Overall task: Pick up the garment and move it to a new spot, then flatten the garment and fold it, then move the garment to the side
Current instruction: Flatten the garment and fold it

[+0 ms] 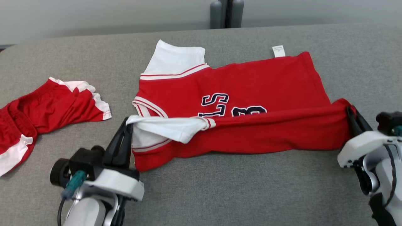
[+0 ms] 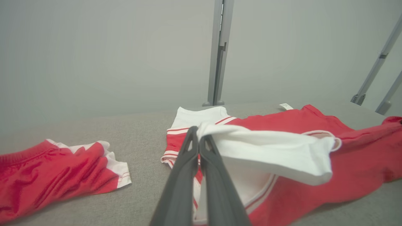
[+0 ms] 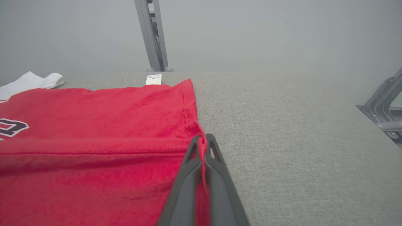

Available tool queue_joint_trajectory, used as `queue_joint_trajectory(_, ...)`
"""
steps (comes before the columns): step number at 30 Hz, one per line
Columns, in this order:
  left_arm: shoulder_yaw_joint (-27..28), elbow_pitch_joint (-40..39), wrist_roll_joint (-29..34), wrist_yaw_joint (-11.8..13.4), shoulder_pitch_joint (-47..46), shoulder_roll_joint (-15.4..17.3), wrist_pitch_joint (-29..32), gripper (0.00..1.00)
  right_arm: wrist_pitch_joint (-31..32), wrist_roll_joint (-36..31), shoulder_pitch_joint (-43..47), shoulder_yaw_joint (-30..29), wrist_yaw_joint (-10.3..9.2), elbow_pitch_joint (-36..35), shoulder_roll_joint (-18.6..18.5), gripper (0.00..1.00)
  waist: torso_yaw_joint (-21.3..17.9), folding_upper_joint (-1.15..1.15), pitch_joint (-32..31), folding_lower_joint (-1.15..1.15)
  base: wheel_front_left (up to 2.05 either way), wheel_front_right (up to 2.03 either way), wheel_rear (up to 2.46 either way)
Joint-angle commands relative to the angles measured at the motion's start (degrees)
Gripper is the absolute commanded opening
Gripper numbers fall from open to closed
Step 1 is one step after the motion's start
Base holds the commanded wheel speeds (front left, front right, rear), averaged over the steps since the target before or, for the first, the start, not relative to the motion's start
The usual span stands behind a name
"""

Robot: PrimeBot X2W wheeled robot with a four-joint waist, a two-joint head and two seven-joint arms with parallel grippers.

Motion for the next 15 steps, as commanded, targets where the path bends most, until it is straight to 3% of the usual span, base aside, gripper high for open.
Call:
queue_joint_trajectory(1, -0.02, 1.52, 0.61, -0.18, -2.11, 0.08, -0.46, 0.00, -0.77, -0.84, -1.78, 0.34, 0.00, 1.51, -0.21, 0.00, 0.28, 0.00, 1.05, 0.00, 0.00, 0.00, 0.00)
queue_joint_trajectory(10, -1.39, 13.08, 1.87, -0.36, -9.82, -0.68, 0.43, 0.00, -2.45, -2.87, -9.74, 4.69, 0.00, 11.80, 0.32, 0.03, 0.66, 0.00, 3.70, 0.00, 0.00, 0.00, 0.00)
queue_joint_trajectory(11, -1.45, 13.93, 1.88, -0.34, -10.32, -0.81, 0.06, 0.00, -2.58, -2.66, -10.16, 4.97, 0.00, 12.49, 0.44, 0.08, 0.65, 0.00, 3.83, 0.00, 0.00, 0.00, 0.00)
queue_joint_trajectory(12, -1.56, 14.71, 1.92, -0.40, -10.71, -0.92, -0.22, 0.00, -2.68, -2.53, -10.56, 5.24, 0.00, 13.17, 0.49, 0.26, 0.63, 0.00, 3.92, 0.00, 0.00, 0.00, 0.00)
queue_joint_trajectory(13, -1.56, 14.71, 1.92, -0.40, -10.71, -0.92, -0.22, 0.00, -2.68, -2.53, -10.56, 5.24, 0.00, 13.17, 0.49, 0.26, 0.63, 0.00, 3.92, 0.00, 0.00, 0.00, 0.00)
queue_joint_trajectory(14, -1.62, 15.47, 1.88, -0.51, -11.06, -1.05, -0.50, 0.11, -2.77, -2.33, -10.95, 5.51, 0.00, 13.73, 0.52, 0.43, 0.62, 0.00, 3.98, 0.00, 0.00, 0.00, 0.00)
queue_joint_trajectory(15, -1.64, 16.11, 1.77, -0.59, -11.32, -1.20, -0.77, 0.32, -2.92, -2.15, -11.18, 5.77, 0.00, 13.98, 0.57, 0.57, 0.61, 0.00, 3.99, 0.00, 0.00, 0.00, 0.00)
